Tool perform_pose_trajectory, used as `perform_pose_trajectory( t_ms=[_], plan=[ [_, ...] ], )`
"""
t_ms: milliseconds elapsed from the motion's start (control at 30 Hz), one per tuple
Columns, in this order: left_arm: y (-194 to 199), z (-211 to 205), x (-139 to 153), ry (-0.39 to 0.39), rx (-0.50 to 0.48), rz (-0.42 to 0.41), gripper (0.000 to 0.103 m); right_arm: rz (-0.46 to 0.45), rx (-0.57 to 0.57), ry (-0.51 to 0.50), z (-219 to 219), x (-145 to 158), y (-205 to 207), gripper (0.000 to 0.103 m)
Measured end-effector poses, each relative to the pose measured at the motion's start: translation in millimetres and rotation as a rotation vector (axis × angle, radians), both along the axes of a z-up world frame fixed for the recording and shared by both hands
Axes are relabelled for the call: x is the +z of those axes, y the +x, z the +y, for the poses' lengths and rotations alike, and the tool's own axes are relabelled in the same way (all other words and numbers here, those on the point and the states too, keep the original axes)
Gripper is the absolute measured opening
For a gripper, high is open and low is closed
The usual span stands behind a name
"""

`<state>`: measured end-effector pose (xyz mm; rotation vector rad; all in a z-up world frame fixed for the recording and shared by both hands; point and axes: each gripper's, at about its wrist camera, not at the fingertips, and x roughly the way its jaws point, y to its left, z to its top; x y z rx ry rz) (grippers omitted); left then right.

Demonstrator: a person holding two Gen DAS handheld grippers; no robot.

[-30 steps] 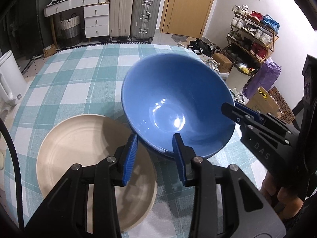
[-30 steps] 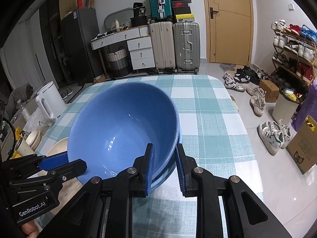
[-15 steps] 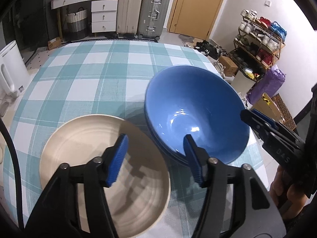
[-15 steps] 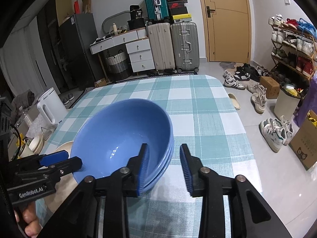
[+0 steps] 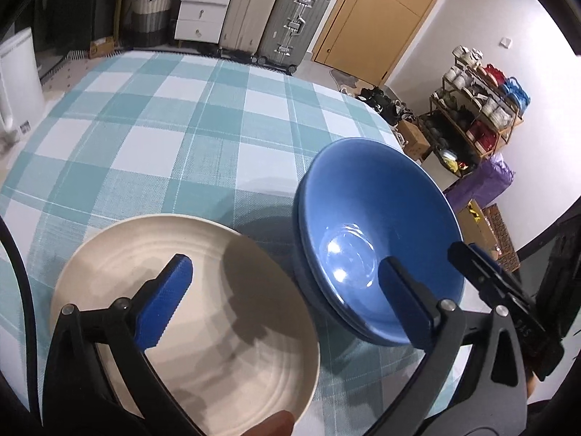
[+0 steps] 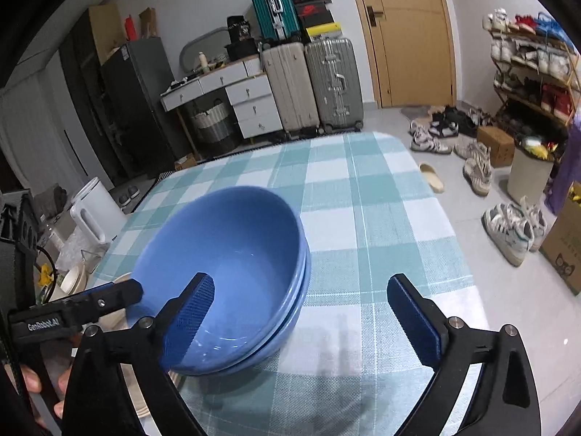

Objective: Organize plates and bowls
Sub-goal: 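Close the right gripper on the nested bowls' rim while the left gripper grips too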

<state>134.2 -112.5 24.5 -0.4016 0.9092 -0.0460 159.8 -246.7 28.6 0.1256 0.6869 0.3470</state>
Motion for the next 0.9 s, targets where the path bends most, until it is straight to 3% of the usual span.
perform_pose_trajectory(
  t_ms=[233, 367, 433, 500, 633, 733, 900],
  plan=[
    [17, 4, -19, -0.028, 0.024, 0.031, 0.102, 0.081, -0.017, 0.107, -9, -18, 23, 0.098],
    [23, 0, -26, -0.034, 0.018, 0.041, 0.098, 0.098, 0.002, 0.119, -7, -22, 26, 0.098],
    [26, -4, -28, -0.027, -0.001, 0.04, 0.083, 0.087, -0.004, 0.135, -8, -23, 26, 0.097],
    [28, -6, -29, -0.03, -0.005, 0.039, 0.077, 0.082, -0.019, 0.148, -10, -24, 24, 0.095],
    [28, -8, -28, -0.061, -0.02, 0.017, 0.055, 0.113, 0.003, 0.186, -10, -31, 24, 0.075],
    [27, -9, -29, -0.078, -0.029, 0.022, 0.041, 0.121, 0.01, 0.201, -10, -33, 24, 0.071],
    [23, -17, -25, -0.089, -0.055, 0.006, 0.028, 0.142, 0.028, 0.217, -7, -38, 25, 0.051]
  ],
)
